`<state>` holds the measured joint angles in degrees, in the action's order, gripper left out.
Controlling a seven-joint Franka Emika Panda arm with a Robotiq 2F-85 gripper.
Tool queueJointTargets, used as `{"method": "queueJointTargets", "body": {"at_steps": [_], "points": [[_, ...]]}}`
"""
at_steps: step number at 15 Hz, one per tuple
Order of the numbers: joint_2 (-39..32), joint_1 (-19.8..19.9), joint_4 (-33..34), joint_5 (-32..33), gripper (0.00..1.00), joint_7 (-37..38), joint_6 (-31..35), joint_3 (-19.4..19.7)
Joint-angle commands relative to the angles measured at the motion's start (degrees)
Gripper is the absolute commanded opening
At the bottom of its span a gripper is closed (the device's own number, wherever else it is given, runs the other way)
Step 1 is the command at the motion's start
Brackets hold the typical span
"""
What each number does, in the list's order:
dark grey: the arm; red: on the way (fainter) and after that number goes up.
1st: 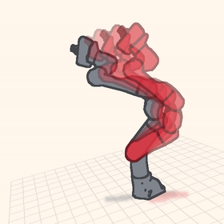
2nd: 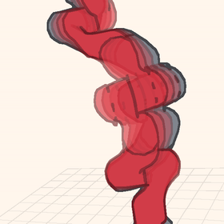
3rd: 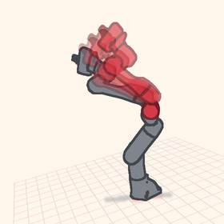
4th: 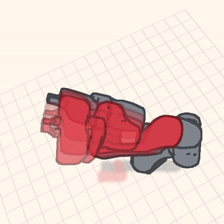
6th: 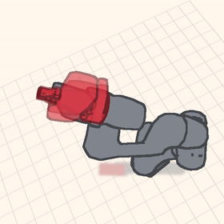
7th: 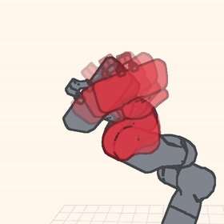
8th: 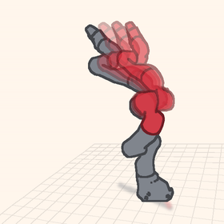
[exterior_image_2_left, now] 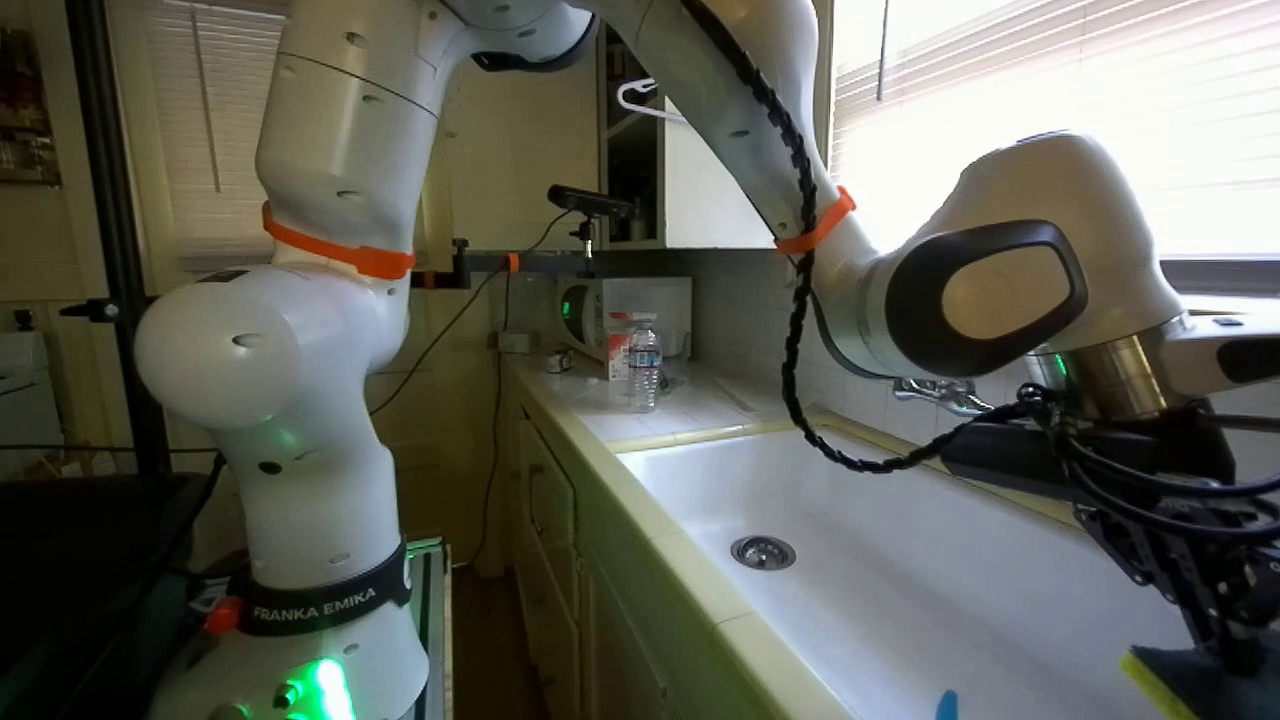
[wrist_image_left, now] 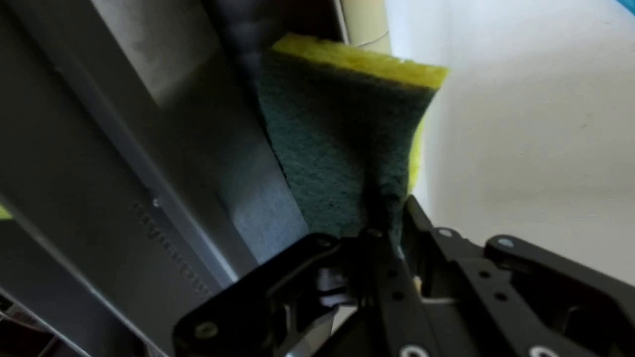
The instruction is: Use the sponge to wipe the sink
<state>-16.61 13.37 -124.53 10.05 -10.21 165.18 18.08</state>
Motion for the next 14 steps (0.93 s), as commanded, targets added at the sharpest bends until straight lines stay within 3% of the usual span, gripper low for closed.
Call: {"method": "queueJointTargets", "body": {"at_steps": [1, 3, 8, 14], "points": [[-1.2, 0.1, 0.7, 2.0, 0.44, 2.5, 0.8, 1.0], [-0.7, -0.5, 0.5, 3.1, 0.59, 3.6, 0.4, 1.7], [-1.4, -4.8, 1.0, 13.1, 0.97, 10.5, -0.5, 7.3], [-2.8, -7.2, 1.3, 17.7, 1.00, 14.6, -1.1, 9.1]]}}
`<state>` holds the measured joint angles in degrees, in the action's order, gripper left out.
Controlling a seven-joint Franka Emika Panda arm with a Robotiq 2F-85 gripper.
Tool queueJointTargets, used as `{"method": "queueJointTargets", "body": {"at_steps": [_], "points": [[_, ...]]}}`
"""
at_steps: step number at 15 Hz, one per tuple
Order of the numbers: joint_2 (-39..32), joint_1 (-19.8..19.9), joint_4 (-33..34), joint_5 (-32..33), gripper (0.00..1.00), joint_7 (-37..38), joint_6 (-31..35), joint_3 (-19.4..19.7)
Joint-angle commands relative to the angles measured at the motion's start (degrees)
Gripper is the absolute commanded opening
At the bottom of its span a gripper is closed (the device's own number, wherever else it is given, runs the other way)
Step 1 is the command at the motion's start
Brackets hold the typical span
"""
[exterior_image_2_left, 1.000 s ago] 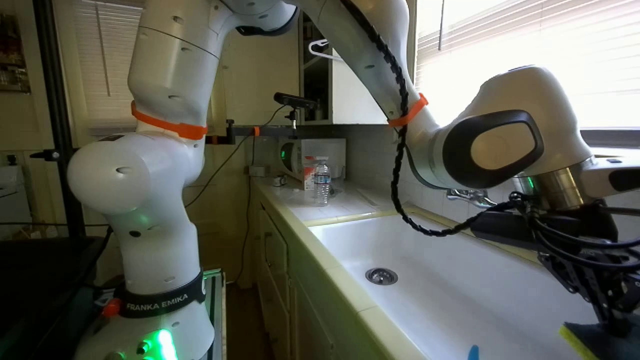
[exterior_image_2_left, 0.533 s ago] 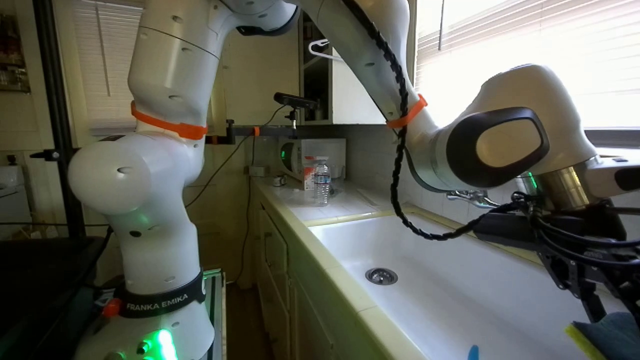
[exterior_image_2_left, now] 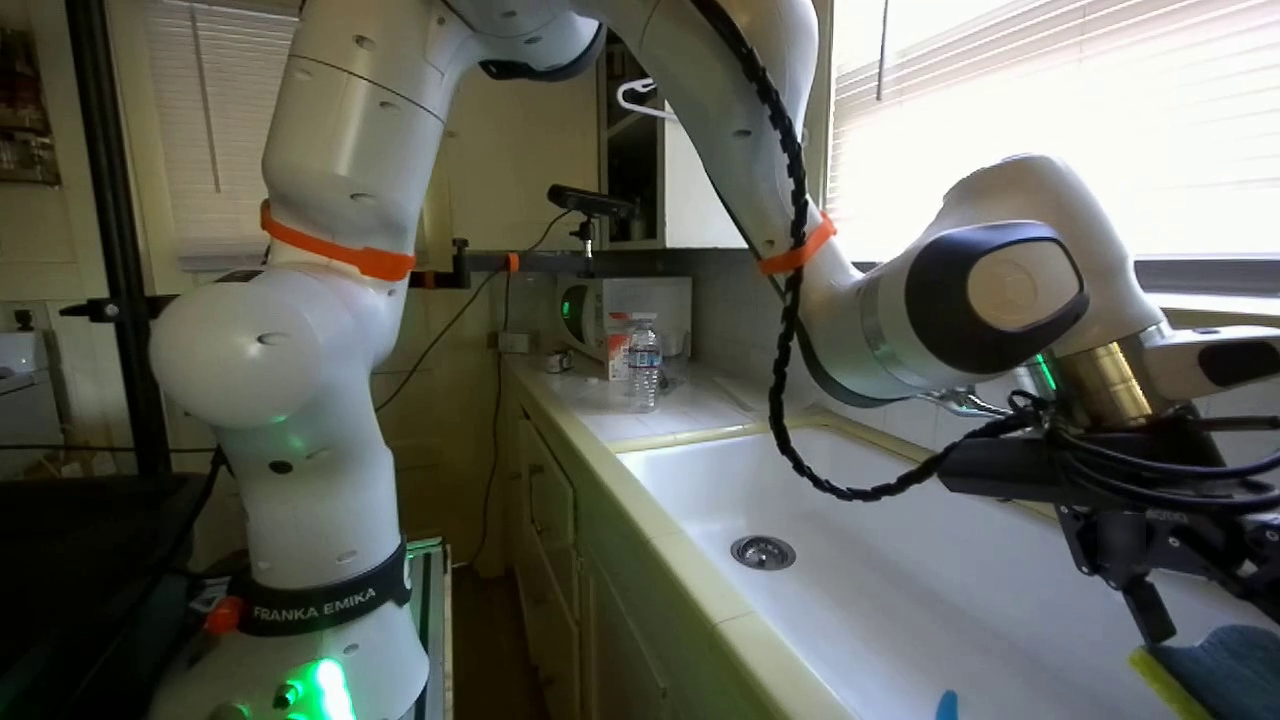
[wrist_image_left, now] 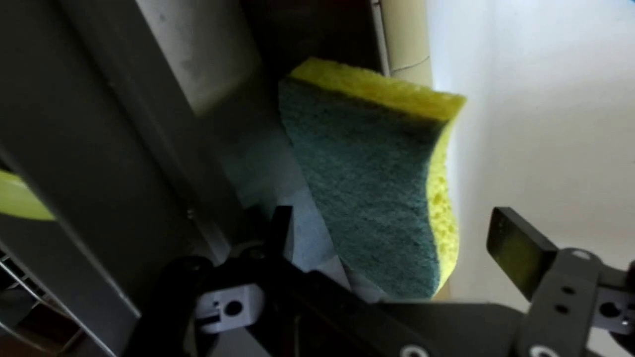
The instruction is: Use the sponge to wipe the sink
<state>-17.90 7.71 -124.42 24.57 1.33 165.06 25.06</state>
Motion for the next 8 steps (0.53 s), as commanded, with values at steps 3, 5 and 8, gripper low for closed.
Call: {"method": "queueJointTargets", "body": {"at_steps": [3, 5, 8], "points": [[-2.1, -1.8, 1.3, 3.5, 1.00, 3.8, -1.0, 2.3], [-2.2, -1.5, 1.1, 2.8, 1.00, 3.3, -1.1, 1.7], [-2.8, -1.8, 1.2, 3.0, 0.88, 3.5, -1.0, 1.9]]}}
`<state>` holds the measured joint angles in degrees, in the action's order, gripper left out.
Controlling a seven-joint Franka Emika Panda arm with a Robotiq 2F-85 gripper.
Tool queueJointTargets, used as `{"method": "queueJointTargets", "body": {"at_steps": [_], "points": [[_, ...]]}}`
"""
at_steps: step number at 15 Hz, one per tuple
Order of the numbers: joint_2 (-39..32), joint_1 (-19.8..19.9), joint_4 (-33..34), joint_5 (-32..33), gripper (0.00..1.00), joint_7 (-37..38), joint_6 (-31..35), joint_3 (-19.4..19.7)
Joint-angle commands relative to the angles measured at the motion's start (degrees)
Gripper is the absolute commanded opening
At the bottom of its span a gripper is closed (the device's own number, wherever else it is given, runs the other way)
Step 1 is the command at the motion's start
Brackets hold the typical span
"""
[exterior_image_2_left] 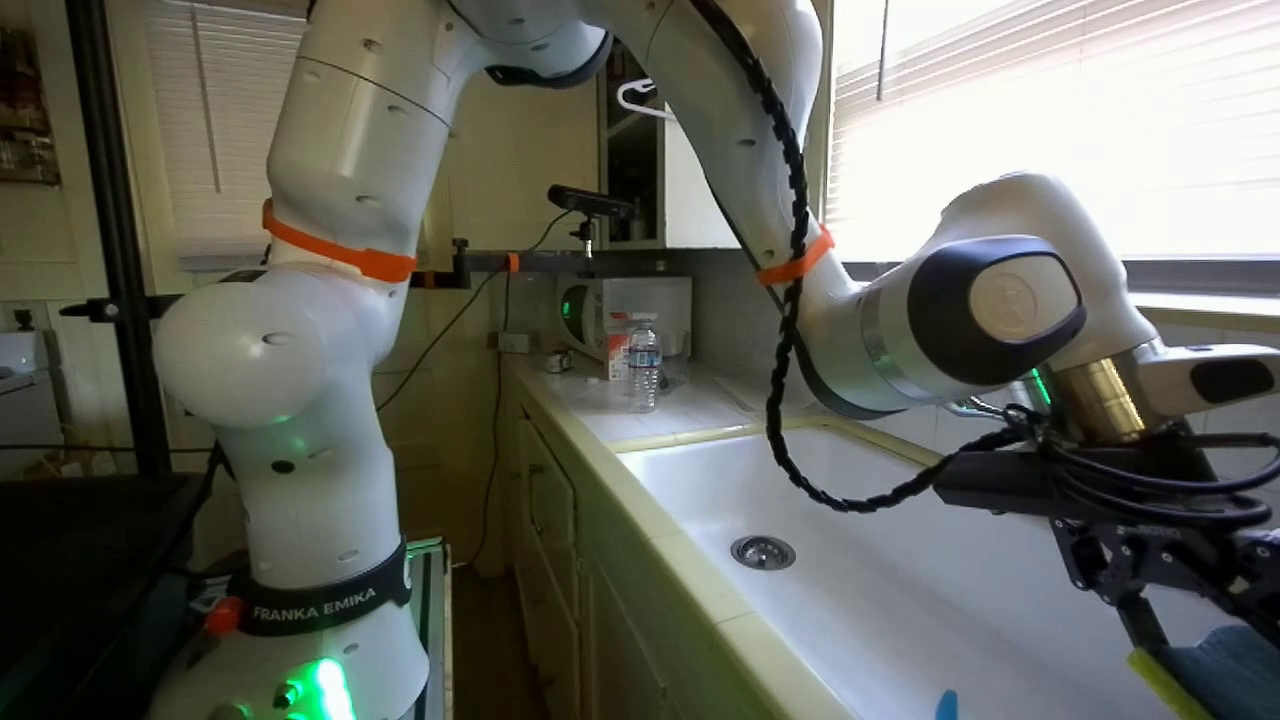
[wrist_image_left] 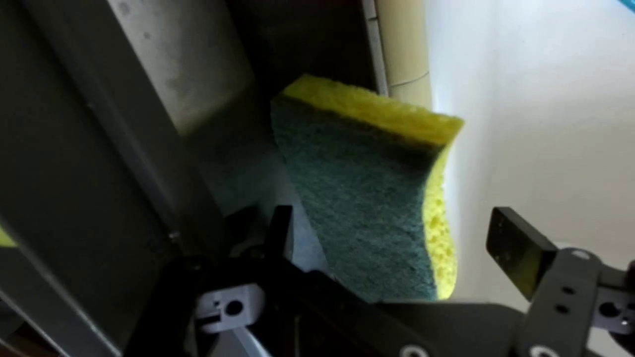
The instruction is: Use the sponge to wipe the sink
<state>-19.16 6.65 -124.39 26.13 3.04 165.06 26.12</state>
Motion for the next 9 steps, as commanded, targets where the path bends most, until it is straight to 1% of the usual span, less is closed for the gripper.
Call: {"method": "queueJointTargets", "body": {"at_steps": [1, 3, 4, 9], "points": [[-1.7, -0.9, 1.1, 1.5, 0.74, 1.9, -0.9, 1.0], [-1.8, -1.0, 1.1, 1.5, 0.58, 2.1, -0.9, 1.2], [-1.8, -1.1, 1.1, 1.6, 0.49, 2.2, -0.8, 1.4], [-0.5, -1.2, 1.0, 1.5, 0.14, 2.3, -0.9, 1.7]]}}
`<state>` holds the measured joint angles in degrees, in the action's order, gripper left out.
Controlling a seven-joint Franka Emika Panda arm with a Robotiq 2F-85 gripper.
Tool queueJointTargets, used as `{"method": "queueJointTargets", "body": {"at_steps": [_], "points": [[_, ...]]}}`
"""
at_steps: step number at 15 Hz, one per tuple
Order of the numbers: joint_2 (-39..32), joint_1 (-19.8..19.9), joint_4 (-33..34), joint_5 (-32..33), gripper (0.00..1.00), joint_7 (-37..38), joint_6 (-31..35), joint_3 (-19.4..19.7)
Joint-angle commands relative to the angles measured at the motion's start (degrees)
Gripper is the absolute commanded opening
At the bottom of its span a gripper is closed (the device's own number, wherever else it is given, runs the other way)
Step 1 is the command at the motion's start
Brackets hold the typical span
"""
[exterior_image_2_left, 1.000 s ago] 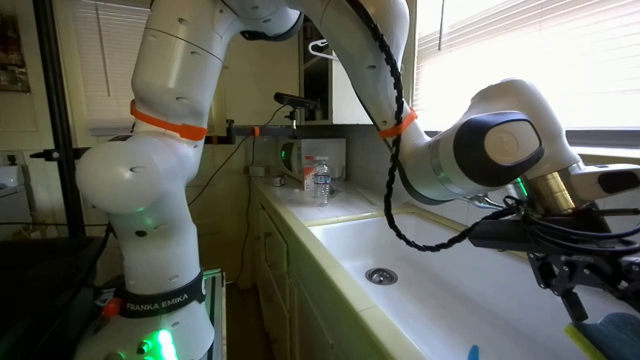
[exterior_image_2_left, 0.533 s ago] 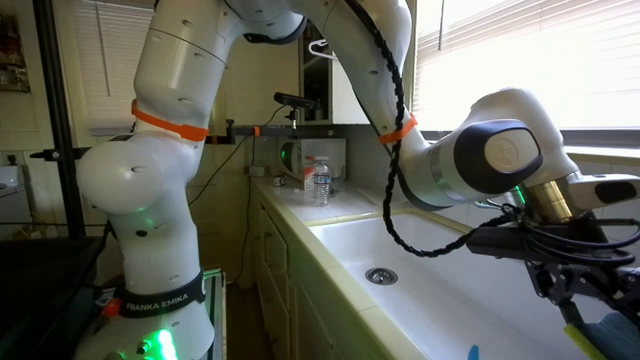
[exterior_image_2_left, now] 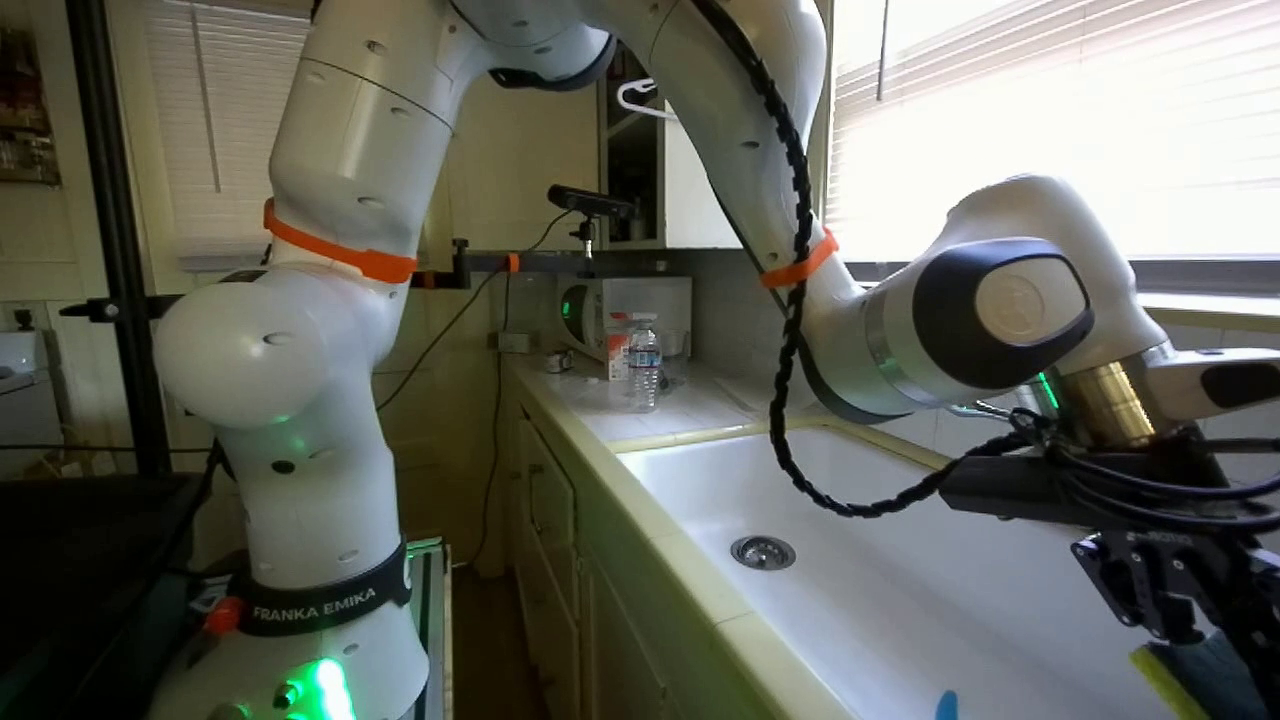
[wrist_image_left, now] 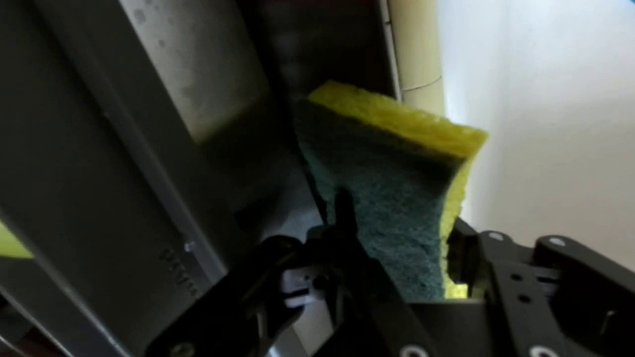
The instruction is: Use the sponge to wipe the sink
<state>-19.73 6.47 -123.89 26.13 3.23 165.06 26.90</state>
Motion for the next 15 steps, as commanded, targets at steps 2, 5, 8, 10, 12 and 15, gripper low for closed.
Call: {"method": "queueJointTargets", "body": {"at_steps": [2, 5, 8, 10, 12, 15], "points": [[1.0, -1.0, 0.5, 1.5, 0.02, 2.1, -0.9, 1.2], [3.3, -1.3, -0.4, 2.0, 0.02, 2.0, -0.9, 1.3], [6.1, -1.2, -1.7, 2.2, 0.03, 1.1, -0.8, 0.6], [8.6, -1.0, -3.0, 2.4, 0.03, 0.3, -0.9, -0.1], [12.9, 1.4, -6.5, -1.0, 0.03, -5.1, -0.4, -3.9], [19.2, 5.0, -14.0, -11.6, 0.03, -17.8, 0.0, -11.3]]}}
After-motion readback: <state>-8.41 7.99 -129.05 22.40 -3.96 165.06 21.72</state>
